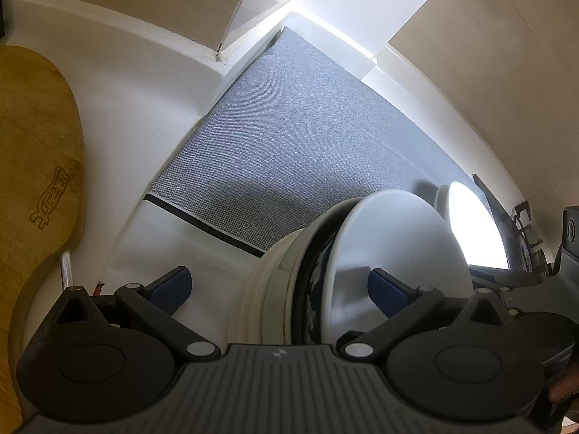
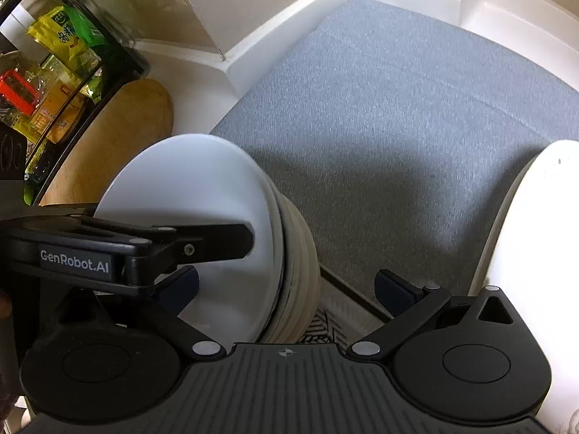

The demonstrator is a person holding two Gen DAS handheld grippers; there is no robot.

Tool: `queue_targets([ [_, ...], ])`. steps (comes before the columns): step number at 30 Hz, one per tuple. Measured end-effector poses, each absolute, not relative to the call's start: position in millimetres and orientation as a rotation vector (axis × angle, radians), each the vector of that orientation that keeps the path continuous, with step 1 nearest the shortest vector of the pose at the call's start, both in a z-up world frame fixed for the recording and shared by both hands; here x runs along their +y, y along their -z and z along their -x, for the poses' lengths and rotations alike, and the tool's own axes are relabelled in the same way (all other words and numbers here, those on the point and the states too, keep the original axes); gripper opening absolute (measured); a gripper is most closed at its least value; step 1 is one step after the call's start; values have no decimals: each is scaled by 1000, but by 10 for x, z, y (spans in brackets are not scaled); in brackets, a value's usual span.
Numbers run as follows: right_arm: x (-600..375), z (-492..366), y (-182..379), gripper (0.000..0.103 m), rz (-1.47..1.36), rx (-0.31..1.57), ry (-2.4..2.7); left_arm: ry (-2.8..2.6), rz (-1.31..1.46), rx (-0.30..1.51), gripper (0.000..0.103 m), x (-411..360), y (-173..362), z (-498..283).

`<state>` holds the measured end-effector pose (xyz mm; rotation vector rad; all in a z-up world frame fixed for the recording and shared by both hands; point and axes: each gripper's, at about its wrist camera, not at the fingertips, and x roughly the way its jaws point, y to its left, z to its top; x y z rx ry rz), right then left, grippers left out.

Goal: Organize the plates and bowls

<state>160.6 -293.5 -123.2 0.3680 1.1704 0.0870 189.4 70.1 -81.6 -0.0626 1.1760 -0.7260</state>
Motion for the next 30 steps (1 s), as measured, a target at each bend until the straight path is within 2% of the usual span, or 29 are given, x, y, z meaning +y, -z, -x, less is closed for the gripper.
queue_targets([
  [5, -2866, -1591, 1218, 103, -361, 1193, -113, 736, 43, 1184, 103, 686, 821, -1906],
  [9, -2955, -1592, 1308, 103, -541, 1256, -90, 748, 20, 1209, 103, 663, 820, -1930],
  [18, -3022, -1465, 1290, 103, -575, 1185, -93, 783, -4, 1256, 102, 644, 825, -2005],
  [22, -3003, -1414, 1277, 103, -559, 1158, -102, 863, -30, 1316, 95, 554, 809, -2003],
  [23, -3004, -1401, 1272, 99, -559, 1152, -93, 861, -39, 1320, 94, 540, 801, -2003],
  [24, -2985, -1398, 1257, 81, -547, 1146, -81, 858, -35, 1325, 94, 544, 804, -2016],
  [26, -3058, -1364, 1236, 77, -600, 1119, -104, 840, 4, 1346, 87, 603, 808, -2082],
  [30, -3132, -1341, 1220, 73, -633, 1112, -96, 844, 24, 1360, 85, 660, 816, -2121],
])
